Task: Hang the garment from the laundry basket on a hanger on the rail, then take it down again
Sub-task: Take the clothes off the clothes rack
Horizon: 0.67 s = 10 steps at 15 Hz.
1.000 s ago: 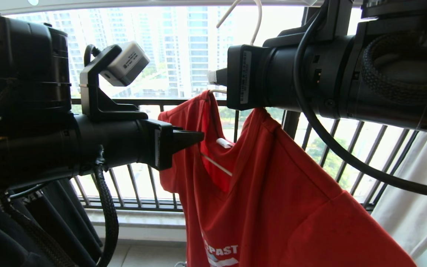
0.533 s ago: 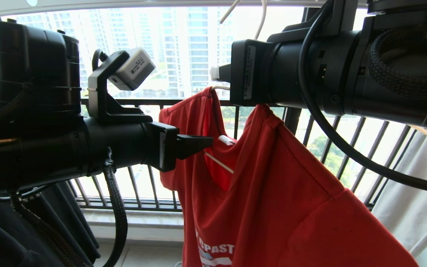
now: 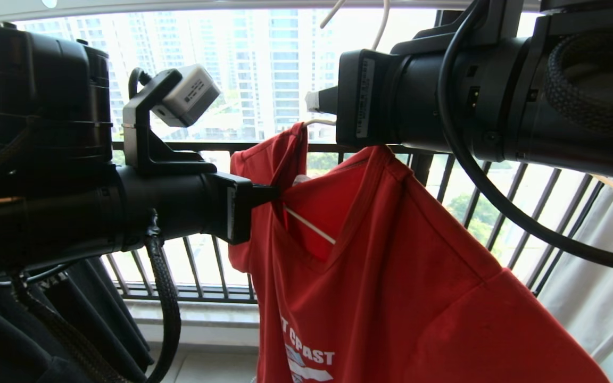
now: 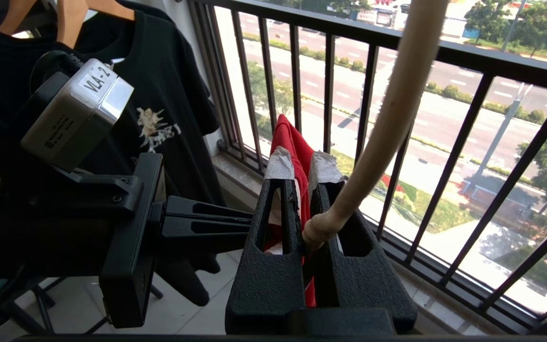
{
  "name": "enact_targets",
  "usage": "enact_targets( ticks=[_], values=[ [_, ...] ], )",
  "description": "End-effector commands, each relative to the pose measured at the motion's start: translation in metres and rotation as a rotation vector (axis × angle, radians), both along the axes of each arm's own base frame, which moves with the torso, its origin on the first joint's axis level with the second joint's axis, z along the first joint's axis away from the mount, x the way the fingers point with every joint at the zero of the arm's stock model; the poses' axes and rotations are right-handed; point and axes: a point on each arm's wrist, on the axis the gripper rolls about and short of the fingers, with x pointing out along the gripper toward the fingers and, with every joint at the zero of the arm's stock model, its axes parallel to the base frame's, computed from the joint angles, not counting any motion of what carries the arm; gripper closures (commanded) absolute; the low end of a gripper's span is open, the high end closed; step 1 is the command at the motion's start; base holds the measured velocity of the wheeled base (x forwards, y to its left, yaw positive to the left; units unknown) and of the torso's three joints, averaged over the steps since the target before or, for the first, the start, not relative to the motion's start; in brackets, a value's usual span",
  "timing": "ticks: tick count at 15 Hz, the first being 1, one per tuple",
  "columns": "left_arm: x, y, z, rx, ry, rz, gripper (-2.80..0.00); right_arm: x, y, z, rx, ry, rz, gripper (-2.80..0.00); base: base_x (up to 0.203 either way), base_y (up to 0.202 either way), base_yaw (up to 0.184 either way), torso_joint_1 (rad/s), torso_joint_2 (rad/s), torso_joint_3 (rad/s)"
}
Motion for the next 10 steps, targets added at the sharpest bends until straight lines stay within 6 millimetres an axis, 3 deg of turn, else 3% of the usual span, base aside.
enact_targets(
  ticks=[1,10],
  values=[
    [-0.004,0.003,0.004,-0.011,-0.011,-0.001,0.0,0.0,-0.001,0.0,0.002,0.0,-0.002,0.0,0.0,0.0,0.0,0.0,0.0,0.0],
    [-0.014,0.016,0.021,-0.069,-0.065,0.02,0.0,-0.003,-0.004,-0.01,-0.029,0.023,-0.001,0.0,0.0,0.0,0.0,0.0,0.0,0.0]
  ],
)
